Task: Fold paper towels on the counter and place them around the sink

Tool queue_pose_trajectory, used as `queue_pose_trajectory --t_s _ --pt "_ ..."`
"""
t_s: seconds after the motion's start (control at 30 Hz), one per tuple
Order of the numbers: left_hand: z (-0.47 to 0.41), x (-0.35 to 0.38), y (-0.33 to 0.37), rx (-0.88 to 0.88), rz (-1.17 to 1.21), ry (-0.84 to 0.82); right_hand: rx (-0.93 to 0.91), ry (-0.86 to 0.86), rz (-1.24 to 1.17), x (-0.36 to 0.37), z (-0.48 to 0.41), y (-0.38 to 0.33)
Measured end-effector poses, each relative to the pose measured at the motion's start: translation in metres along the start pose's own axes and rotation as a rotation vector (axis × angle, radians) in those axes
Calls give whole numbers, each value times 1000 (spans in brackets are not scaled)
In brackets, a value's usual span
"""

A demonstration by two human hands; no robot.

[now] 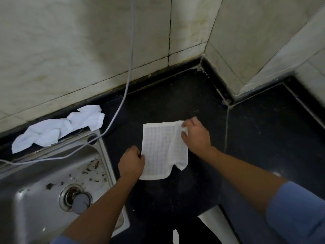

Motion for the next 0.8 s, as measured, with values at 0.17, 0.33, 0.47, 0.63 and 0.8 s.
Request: queue_pose_trajectory --t_s 0.17,0.33,0.47,0.63,0.8 --pt "6 11 -2 549 -260 -152 -382 -184 114 35 79 -1" --pt "9 16 -5 545 -473 -213 -265 -264 286 28 72 32" --pt "18 14 -1 527 -443 -162 -211 -141 314 5 72 46" --pt "45 27 -4 726 -347 -285 -368 -245 369 15 102 28" --pt "55 37 -6 666 -402 -298 -365 -230 456 20 95 27"
Point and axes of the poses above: each hand's wrist, its own z-axis away from the middle knuckle, its own x-axis out of the palm, y = z × x, the point moved 1 cm from there along -z, towards the middle knuckle, and after that the axes turned 6 degrees about z, right-handed, at the moved point
